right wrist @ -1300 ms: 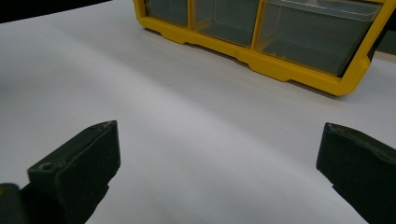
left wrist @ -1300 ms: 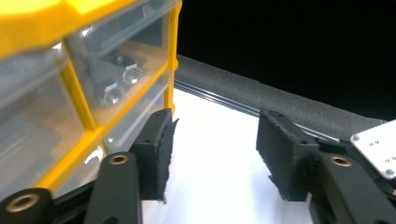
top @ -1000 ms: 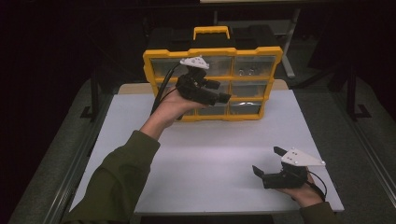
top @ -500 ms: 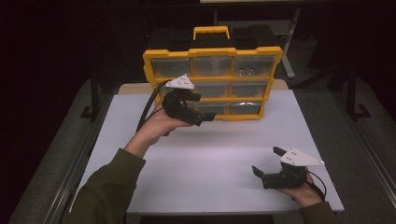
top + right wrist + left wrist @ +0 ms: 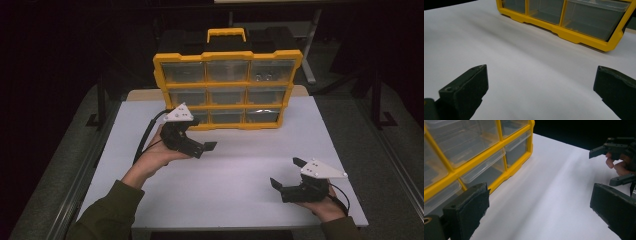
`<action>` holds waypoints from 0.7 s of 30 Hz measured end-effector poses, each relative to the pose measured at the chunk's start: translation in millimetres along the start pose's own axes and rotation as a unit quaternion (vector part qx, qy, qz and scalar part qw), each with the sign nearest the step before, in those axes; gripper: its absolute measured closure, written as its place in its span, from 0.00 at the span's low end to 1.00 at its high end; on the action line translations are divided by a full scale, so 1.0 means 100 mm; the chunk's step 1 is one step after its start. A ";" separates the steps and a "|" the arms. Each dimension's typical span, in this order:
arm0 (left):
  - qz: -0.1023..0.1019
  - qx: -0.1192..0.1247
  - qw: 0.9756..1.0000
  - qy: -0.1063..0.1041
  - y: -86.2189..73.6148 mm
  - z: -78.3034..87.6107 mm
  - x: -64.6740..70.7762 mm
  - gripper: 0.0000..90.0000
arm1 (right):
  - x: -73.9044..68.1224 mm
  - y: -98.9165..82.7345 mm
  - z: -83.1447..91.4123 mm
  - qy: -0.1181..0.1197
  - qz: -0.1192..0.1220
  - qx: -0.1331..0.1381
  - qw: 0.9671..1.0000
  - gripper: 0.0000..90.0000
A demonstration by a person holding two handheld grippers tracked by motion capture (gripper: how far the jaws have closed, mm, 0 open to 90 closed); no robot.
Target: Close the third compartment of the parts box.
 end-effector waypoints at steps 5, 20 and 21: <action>0.009 0.002 1.000 0.005 -0.22 0.06 0.02 0.01 | 0.00 0.00 0.00 -0.001 0.000 0.000 1.000 0.00; 0.021 0.037 0.999 0.026 -0.75 0.40 0.06 0.00 | 0.00 0.00 0.00 0.000 -0.002 0.003 1.000 0.00; 0.020 0.038 0.999 0.026 -0.78 0.43 0.06 0.00 | 0.00 0.00 -0.01 0.000 0.000 0.004 1.000 0.00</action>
Point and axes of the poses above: each handheld gripper's, and its own axes: z roughly backward along the jaws, y roughly out of its top, x roughly to its right, the point moved 4 cm from there along -z, roughly forward along the jaws, and after that the axes turned 5 degrees about -y, right-handed, at the moved point
